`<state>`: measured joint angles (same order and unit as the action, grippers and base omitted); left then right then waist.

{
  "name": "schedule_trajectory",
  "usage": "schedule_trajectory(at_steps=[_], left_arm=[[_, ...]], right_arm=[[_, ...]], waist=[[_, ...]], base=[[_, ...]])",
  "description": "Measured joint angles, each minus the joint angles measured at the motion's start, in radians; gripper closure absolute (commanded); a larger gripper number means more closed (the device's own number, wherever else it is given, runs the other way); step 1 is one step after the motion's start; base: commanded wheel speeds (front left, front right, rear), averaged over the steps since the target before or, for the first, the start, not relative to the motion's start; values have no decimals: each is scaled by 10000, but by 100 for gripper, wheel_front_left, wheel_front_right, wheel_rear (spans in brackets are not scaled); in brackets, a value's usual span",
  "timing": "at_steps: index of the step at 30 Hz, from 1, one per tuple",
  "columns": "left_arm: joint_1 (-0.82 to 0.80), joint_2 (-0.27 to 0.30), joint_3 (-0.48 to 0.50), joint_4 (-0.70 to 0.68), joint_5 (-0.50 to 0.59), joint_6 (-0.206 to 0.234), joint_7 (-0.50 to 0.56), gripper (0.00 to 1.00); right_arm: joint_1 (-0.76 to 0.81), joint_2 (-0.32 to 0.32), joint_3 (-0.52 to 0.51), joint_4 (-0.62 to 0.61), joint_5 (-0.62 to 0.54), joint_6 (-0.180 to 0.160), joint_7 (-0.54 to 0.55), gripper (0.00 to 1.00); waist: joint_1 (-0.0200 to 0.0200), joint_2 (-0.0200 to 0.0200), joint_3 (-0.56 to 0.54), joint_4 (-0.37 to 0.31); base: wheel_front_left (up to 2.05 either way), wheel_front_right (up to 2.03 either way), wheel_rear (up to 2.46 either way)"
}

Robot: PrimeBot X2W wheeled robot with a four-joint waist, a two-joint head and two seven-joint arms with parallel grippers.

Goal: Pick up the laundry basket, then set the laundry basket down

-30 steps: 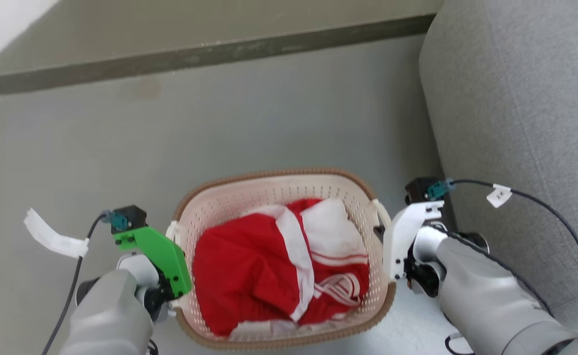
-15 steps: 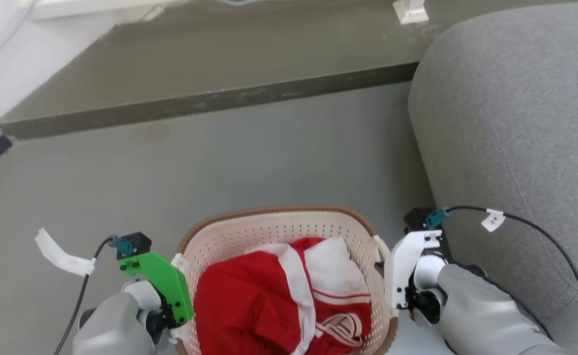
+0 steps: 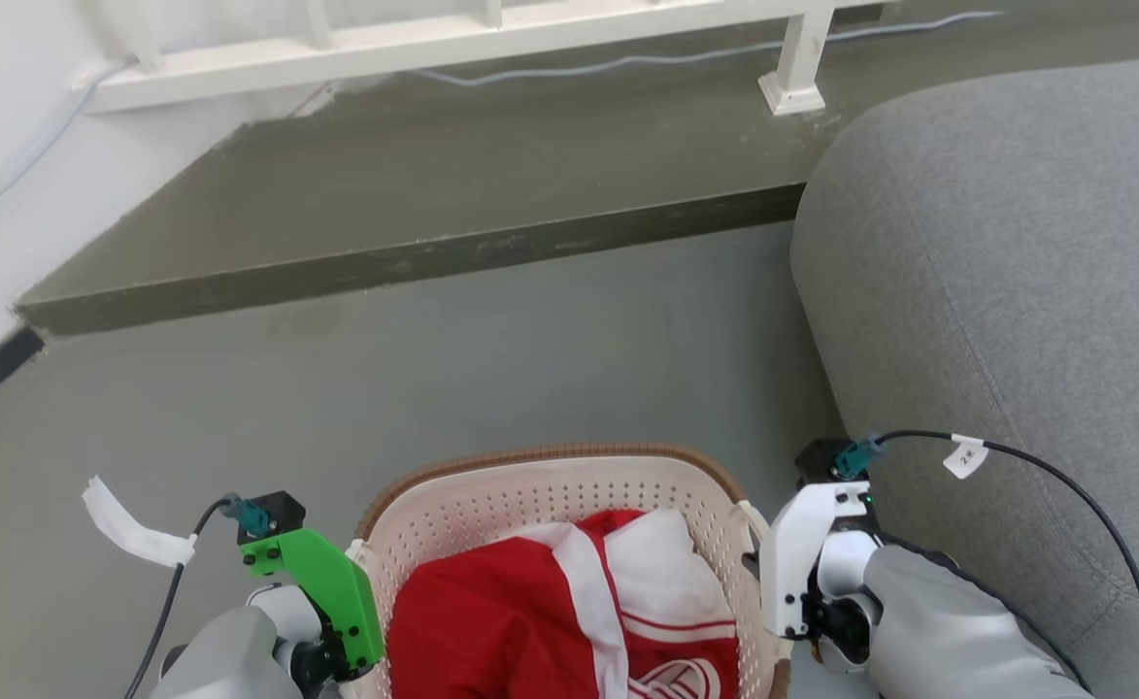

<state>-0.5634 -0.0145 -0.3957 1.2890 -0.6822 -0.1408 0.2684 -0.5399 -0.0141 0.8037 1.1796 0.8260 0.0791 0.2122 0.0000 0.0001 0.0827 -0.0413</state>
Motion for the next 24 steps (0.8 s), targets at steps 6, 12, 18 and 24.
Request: schedule_trajectory(at_steps=[6, 12, 18, 24], left_arm=[[182, -19, -4, 8, -19, 0, 128, 100], [455, -21, 10, 25, -98, 0, 224, 100], [459, -21, 10, 23, -98, 0, 259, 100], [460, -21, 10, 25, -100, 0, 301, 100]], right_arm=[[228, 21, 44, 107, 127, 2, 2, 100], [430, 50, 111, 142, 194, 4, 90, 100], [432, 50, 115, 142, 215, 4, 90, 100], [432, 50, 140, 142, 288, 2, 102, 100]], waist=[[0, 0, -294, 20], [0, 0, -566, 27], [0, 0, -640, 17], [0, 0, -657, 2]], base=[[0, 0, 0], [0, 0, 0], [0, 0, 0], [0, 0, 0]])
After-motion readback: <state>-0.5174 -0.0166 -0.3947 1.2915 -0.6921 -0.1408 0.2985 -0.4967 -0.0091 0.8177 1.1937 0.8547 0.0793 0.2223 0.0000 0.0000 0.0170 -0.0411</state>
